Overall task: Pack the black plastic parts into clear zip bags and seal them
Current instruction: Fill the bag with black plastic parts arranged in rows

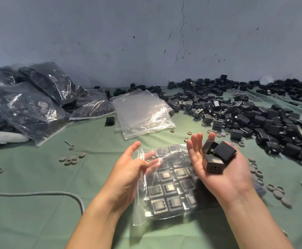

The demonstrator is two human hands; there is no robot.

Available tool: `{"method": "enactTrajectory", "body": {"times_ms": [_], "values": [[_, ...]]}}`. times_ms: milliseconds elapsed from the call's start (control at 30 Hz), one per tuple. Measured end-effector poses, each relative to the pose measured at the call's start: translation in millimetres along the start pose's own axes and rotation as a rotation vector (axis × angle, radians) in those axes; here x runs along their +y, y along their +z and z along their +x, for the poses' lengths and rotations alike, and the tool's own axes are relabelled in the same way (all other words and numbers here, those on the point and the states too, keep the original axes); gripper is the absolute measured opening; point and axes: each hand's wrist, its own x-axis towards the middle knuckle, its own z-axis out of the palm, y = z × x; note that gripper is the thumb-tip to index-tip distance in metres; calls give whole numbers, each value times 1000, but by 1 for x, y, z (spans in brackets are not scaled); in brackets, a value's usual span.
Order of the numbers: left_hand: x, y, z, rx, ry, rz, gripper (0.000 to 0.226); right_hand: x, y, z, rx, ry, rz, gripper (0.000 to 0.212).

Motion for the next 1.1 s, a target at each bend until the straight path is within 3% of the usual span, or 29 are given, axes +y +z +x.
{"method": "enactTrajectory", "body": {"times_ms": [67,133,233,300,367,500,700,800,867,967,1033,1100], "values": [[3,1,-2,34,10,40,62,2,0,1,1,3,-1,29],[4,-1,-6,146,118,277,49,3,0,1,0,7,-7,30],[3,-10,-11,460,467,940,40,7,1,1,-4,22,-13,31],[5,-5,-22,529,677,1057,32,12,2,0,-15,41,-24,30],[2,8,-32,376,766,994,20,18,3,-1,-29,60,-44,29],[-21,30,-40,16,638,1020,27,34,4,-2,-75,104,-120,26],[-33,35,-43,-133,553,884,17,41,1,-3,-76,111,-184,27],[-31,37,-51,-195,516,801,26,37,1,-4,-67,90,-157,26],[-23,32,-51,-147,504,723,37,36,2,-4,-53,81,-114,26],[-1,7,-37,171,513,533,26,33,6,-6,-7,41,-28,27],[10,-14,-25,360,418,351,19,28,9,-7,14,-5,-27,25],[11,-29,-17,420,284,240,17,23,10,-8,23,-49,-37,22]]}}
